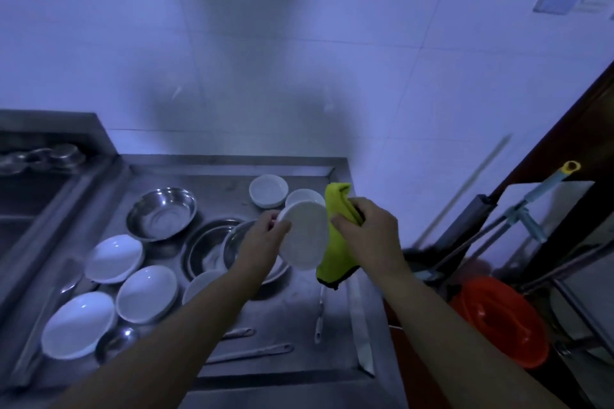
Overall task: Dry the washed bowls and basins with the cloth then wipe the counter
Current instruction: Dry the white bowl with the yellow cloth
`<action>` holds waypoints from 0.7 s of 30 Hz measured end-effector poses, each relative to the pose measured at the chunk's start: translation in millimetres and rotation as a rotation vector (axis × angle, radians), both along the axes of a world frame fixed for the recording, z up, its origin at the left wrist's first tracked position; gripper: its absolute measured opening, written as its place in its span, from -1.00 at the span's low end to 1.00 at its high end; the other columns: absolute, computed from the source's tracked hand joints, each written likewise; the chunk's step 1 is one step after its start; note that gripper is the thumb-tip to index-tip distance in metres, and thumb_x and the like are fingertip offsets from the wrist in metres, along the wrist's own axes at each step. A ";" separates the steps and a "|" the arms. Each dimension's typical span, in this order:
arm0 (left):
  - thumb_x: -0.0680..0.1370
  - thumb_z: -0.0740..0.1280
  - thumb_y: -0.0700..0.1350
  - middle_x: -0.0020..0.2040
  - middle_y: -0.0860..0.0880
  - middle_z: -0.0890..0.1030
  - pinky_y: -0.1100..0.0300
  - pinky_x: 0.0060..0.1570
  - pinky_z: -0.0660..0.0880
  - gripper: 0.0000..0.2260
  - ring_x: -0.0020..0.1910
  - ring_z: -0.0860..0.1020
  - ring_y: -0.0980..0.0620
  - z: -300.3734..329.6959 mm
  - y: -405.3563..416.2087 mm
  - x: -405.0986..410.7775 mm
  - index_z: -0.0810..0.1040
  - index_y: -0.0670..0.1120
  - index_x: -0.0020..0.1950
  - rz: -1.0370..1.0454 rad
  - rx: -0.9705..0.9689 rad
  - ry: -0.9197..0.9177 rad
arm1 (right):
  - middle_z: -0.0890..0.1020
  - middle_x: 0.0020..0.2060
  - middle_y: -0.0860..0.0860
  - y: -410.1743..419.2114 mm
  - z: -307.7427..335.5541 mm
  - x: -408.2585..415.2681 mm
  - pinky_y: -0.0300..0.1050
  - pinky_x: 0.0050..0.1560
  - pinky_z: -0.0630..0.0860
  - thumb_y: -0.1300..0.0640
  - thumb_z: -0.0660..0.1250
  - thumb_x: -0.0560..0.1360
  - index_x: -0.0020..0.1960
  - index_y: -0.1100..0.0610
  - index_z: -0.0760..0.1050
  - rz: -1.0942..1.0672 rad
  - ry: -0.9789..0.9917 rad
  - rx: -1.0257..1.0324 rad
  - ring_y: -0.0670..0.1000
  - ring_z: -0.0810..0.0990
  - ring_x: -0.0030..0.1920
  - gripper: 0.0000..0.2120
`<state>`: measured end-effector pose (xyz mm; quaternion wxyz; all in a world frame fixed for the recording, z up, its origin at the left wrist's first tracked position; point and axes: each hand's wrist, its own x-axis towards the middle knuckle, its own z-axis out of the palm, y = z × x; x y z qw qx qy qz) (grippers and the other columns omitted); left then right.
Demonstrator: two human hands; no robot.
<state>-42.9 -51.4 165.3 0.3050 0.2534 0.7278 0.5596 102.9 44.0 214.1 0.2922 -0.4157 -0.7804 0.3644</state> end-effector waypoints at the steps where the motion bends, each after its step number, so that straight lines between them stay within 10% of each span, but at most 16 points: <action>1: 0.53 0.25 0.02 -0.20 0.07 0.52 0.22 -0.27 0.36 -0.91 -0.19 0.48 0.07 4.1 -3.7 -2.2 0.47 0.04 -0.04 0.003 -0.022 0.099 | 0.57 -0.30 -0.05 -5.7 -1.0 -8.4 -0.32 -0.29 0.38 0.18 0.44 0.38 -0.11 0.08 0.56 0.091 -0.028 -0.016 -0.18 0.50 -0.29 -0.89; 5: 0.50 0.10 0.16 -0.08 0.05 0.56 0.09 -0.11 0.44 -0.78 -0.07 0.53 0.03 14.7 -22.2 -8.6 0.45 0.13 0.01 0.011 -0.040 0.311 | 0.52 0.00 -0.11 -29.9 -10.6 -27.4 -0.62 -0.05 0.26 0.38 0.38 0.36 0.26 0.13 0.52 0.383 -0.022 0.121 -0.29 0.43 -0.03 -0.51; 11: 0.47 0.10 0.10 -0.05 -0.02 0.58 -0.06 0.03 0.48 -0.77 -0.02 0.54 -0.05 27.9 -43.2 -9.1 0.48 0.08 0.00 0.136 0.114 0.149 | 0.64 0.09 0.07 -46.9 -22.2 -52.2 -0.06 0.05 0.40 0.19 0.36 0.41 0.26 0.17 0.53 0.347 -0.262 0.699 0.10 0.60 0.06 -0.59; 21: 0.62 0.14 -0.13 -0.23 0.07 0.54 0.49 -0.34 0.35 -0.78 -0.31 0.47 0.36 59.7 -61.9 -51.4 0.48 0.11 -0.14 0.164 0.179 0.257 | 0.56 0.05 0.08 -80.7 19.4 -83.5 0.05 -0.11 0.44 0.10 0.09 0.50 0.22 0.10 0.52 0.672 -0.374 0.811 0.14 0.50 -0.07 -0.63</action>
